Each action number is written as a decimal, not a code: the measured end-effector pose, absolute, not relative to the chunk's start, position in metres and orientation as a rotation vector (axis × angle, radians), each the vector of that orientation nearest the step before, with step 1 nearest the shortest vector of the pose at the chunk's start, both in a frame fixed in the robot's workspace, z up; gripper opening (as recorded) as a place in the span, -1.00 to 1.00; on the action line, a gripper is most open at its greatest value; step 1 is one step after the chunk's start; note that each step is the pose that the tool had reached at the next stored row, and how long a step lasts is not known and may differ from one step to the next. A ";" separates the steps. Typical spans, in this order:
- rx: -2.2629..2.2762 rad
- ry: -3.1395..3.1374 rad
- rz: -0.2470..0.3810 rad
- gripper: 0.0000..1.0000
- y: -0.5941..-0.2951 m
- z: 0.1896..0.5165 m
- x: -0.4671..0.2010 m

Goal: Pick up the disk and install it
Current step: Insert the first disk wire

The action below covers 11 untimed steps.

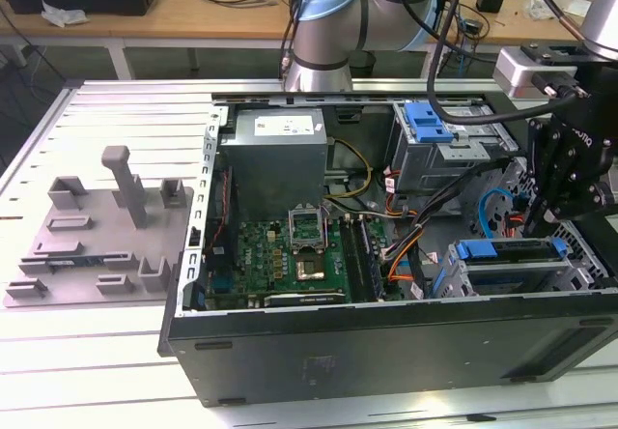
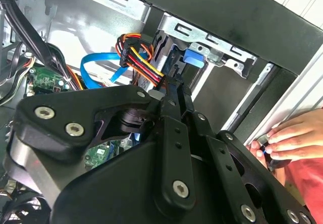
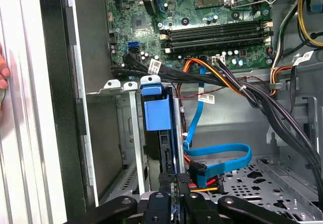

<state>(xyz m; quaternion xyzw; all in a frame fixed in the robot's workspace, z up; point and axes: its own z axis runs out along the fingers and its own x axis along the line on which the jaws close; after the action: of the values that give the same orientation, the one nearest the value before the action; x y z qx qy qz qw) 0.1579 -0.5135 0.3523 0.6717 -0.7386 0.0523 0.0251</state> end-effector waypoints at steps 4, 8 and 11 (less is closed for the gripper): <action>2.077 -2.284 0.162 -0.67 -0.513 0.352 0.158; 2.077 -2.284 0.162 -0.67 -0.513 0.351 0.158; 2.077 -2.284 0.162 -0.67 -0.513 0.351 0.159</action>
<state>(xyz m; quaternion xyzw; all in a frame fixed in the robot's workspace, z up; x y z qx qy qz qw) 0.1585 -0.5132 0.3506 0.6717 -0.7386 0.0522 0.0250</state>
